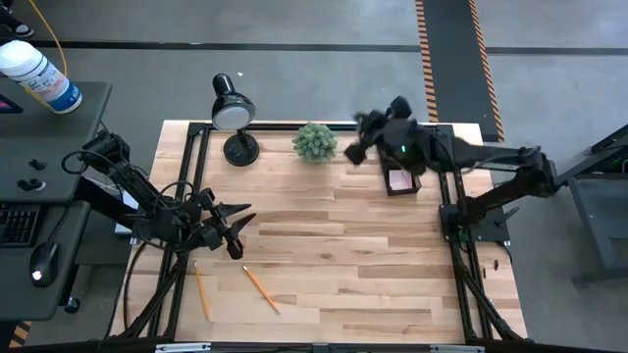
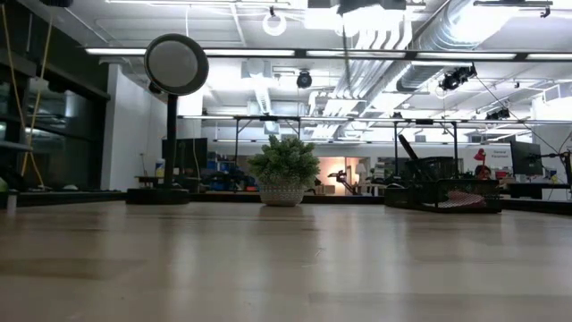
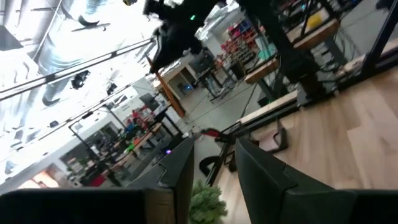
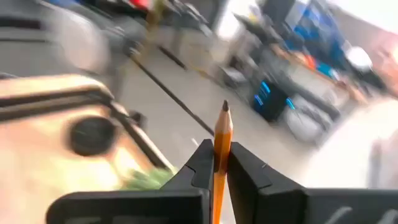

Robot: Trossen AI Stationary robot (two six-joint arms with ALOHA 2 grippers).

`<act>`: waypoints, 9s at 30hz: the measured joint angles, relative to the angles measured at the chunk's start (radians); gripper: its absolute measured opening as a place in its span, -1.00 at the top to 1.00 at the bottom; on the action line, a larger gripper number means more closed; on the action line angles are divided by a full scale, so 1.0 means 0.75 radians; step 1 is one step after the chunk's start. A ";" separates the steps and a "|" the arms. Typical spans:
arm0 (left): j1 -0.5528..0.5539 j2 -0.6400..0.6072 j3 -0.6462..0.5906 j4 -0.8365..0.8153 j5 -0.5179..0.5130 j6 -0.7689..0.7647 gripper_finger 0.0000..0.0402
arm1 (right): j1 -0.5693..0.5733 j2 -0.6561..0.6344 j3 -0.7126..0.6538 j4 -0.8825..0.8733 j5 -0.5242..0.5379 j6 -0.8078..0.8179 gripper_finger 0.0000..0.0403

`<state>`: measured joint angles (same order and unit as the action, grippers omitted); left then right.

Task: Pick and place office supplies into organizer
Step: Put the right pencil into the desk organizer

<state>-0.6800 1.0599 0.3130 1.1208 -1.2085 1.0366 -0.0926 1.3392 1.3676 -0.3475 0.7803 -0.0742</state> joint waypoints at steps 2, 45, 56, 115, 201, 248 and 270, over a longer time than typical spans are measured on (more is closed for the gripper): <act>0.000 0.000 0.000 -0.009 -0.020 0.024 0.48 | -0.092 -0.022 -0.034 -0.054 -0.006 0.085 0.92; -0.001 -0.001 0.000 -0.173 -0.442 0.108 0.49 | -0.506 -0.385 -0.655 -0.324 0.042 0.754 0.92; -0.001 -0.001 0.000 -0.172 -0.439 0.107 0.49 | -0.696 -0.453 -1.051 0.101 -0.183 0.801 0.92; 0.014 0.033 0.350 -1.796 0.899 -0.955 0.50 | 0.220 -0.425 -1.000 0.558 -0.763 0.492 0.15; 0.322 0.134 -0.318 -1.018 1.669 -1.078 0.50 | 0.464 0.056 -1.102 1.189 -0.689 0.390 0.24; 0.323 0.356 0.203 -0.384 1.068 -0.567 1.00 | 0.467 0.055 -1.100 1.633 -0.885 -0.057 0.23; 0.563 0.351 0.399 -0.796 1.046 -0.642 1.00 | 0.471 0.055 -1.019 1.562 -1.014 -0.208 0.08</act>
<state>-0.2575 1.3232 0.6125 0.5238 -0.4241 0.5552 0.2605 1.3808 0.6037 0.8243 0.0196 -0.2303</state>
